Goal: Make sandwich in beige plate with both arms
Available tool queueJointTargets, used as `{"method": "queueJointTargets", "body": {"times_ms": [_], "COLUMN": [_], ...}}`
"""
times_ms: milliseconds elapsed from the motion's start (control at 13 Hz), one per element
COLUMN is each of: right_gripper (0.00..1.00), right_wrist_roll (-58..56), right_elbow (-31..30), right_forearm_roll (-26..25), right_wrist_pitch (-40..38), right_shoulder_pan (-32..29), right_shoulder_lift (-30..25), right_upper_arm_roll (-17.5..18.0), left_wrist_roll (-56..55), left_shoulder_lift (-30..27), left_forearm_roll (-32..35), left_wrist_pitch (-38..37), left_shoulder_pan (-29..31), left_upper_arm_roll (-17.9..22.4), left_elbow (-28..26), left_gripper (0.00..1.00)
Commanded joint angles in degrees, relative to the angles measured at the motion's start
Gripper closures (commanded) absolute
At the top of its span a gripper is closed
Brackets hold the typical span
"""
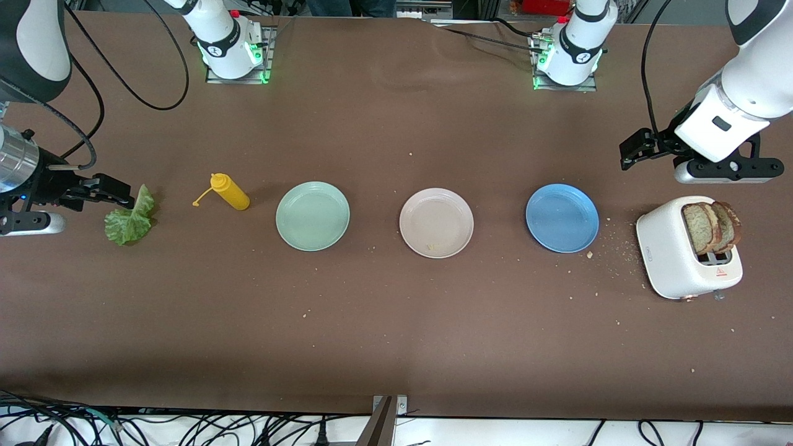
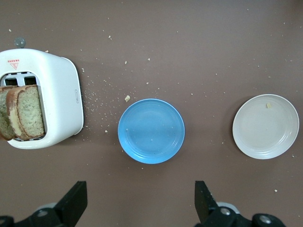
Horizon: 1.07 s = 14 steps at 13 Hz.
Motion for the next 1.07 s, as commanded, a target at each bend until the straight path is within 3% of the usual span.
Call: {"method": "queueJointTargets", "body": {"times_ms": [0,997], "right_gripper": [0.0,0.0], "right_wrist_roll": [-0.2,0.0], "right_elbow": [-0.4,-0.7], "right_forearm_roll": [-0.2,-0.2], "right_wrist_pitch": [-0.1,0.0], "right_shoulder_pan": [0.0,0.0], "right_shoulder_lift": [-0.6,-0.6], "right_upper_arm_roll": [0.0,0.0], "left_wrist_roll": [0.8,0.6], "left_shoulder_lift": [0.6,0.7], "left_forearm_roll": [1.3,0.6], "left_wrist_pitch": [-1.3,-1.3], "left_shoulder_pan": [0.1,0.5], "left_upper_arm_roll": [-0.2,-0.1], "left_elbow": [1.8,1.7], "left_gripper": [0.0,0.0]}}
